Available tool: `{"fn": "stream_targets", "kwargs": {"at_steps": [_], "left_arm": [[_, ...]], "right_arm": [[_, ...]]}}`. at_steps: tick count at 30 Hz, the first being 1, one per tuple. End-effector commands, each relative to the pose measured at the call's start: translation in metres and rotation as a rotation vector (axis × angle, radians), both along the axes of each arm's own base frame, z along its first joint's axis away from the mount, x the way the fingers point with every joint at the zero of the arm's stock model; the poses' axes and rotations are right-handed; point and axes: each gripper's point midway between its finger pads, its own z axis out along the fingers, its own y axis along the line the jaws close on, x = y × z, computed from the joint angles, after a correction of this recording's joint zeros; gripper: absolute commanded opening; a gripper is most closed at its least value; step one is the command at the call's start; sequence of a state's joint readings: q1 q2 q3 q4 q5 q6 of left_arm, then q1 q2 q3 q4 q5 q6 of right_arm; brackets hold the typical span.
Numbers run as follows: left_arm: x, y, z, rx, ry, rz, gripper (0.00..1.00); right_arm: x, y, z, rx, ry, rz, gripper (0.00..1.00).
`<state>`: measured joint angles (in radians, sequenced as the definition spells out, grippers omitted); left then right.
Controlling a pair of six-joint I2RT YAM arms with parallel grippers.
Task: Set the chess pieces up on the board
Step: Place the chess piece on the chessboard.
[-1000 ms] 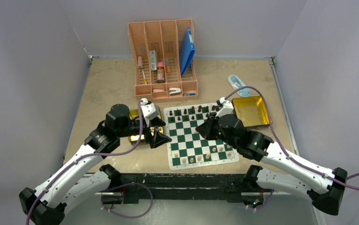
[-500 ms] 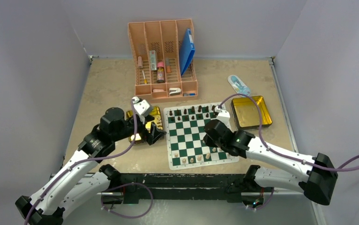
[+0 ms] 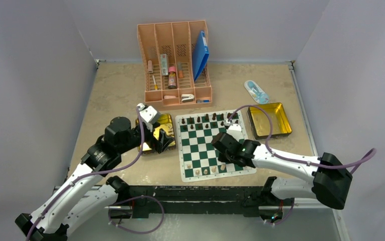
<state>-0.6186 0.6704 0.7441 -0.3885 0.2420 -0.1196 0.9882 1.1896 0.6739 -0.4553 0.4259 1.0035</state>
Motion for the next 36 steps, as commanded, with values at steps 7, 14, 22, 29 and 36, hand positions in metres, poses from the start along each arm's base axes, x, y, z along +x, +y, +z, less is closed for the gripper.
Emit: {"fn": "stream_targets", "kwargs": {"at_steps": [7, 14, 22, 29, 36], "left_arm": [[0.000, 0.001, 0.014, -0.020, -0.047, 0.005, 0.86], [0.001, 0.001, 0.014, -0.020, -0.046, 0.004, 0.86], [0.001, 0.000, 0.014, -0.020, -0.048, 0.002, 0.86], [0.001, 0.000, 0.013, -0.020, -0.042, 0.002, 0.86], [0.001, 0.000, 0.012, -0.016, -0.039, 0.005, 0.86]], "right_arm": [[-0.007, -0.008, -0.016, -0.048, 0.039, -0.031, 0.10], [-0.005, -0.001, -0.018, -0.021, 0.033, -0.020, 0.11], [-0.003, 0.000, -0.022, -0.030, 0.031, -0.016, 0.13], [-0.002, 0.000, -0.023, -0.030, 0.026, -0.014, 0.15], [-0.002, 0.000, -0.023, -0.041, 0.025, -0.016, 0.20]]}}
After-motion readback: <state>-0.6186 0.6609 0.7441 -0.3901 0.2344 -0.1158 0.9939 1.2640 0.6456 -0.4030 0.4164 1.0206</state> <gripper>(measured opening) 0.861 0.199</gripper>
